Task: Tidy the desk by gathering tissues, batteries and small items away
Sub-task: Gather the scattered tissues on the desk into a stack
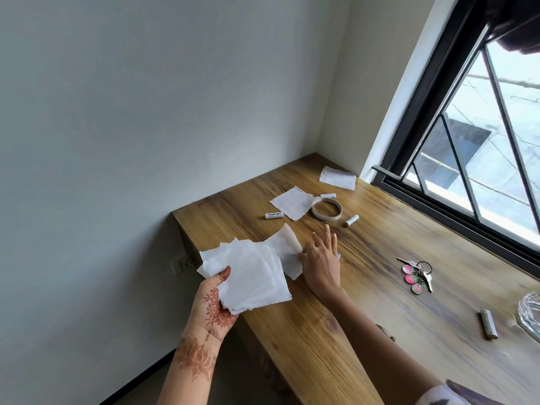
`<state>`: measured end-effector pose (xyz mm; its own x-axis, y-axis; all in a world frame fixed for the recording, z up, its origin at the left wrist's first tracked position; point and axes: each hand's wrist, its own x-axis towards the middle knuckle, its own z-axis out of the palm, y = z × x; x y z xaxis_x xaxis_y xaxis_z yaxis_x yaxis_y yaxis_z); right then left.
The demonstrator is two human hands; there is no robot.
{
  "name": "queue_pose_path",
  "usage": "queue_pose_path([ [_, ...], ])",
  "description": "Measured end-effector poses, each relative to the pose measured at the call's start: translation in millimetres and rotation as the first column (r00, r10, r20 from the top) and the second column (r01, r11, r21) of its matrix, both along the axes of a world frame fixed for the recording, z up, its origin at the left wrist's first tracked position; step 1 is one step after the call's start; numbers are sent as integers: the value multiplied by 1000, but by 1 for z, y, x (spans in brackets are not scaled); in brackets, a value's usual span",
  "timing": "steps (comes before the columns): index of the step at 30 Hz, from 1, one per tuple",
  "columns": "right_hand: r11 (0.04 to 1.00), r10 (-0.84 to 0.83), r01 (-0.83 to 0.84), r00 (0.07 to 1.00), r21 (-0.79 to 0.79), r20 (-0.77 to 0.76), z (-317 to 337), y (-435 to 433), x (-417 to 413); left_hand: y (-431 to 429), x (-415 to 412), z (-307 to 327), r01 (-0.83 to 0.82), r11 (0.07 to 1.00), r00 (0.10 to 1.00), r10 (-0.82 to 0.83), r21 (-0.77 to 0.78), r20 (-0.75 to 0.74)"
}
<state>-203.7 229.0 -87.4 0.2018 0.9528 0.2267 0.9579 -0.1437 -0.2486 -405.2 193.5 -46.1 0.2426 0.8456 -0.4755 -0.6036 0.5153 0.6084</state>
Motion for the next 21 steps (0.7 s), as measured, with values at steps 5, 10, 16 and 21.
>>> queue_pose_path([
  [5,989,-45,108,878,104,-477,25,-4,-9,1,0,6,-7,1000,1000,7,25,15],
  [10,953,24,186,742,240,-670,64,-12,-16,6,3,1,12,1000,1000,-12,-11,12],
  [16,927,274,-111,853,358,-445,82,-37,-53,14,5,1,63,998,997,-62,-16,46],
  [21,872,442,-378,882,312,-166,70,-46,-85,25,6,1,39,995,994,-47,89,99],
])
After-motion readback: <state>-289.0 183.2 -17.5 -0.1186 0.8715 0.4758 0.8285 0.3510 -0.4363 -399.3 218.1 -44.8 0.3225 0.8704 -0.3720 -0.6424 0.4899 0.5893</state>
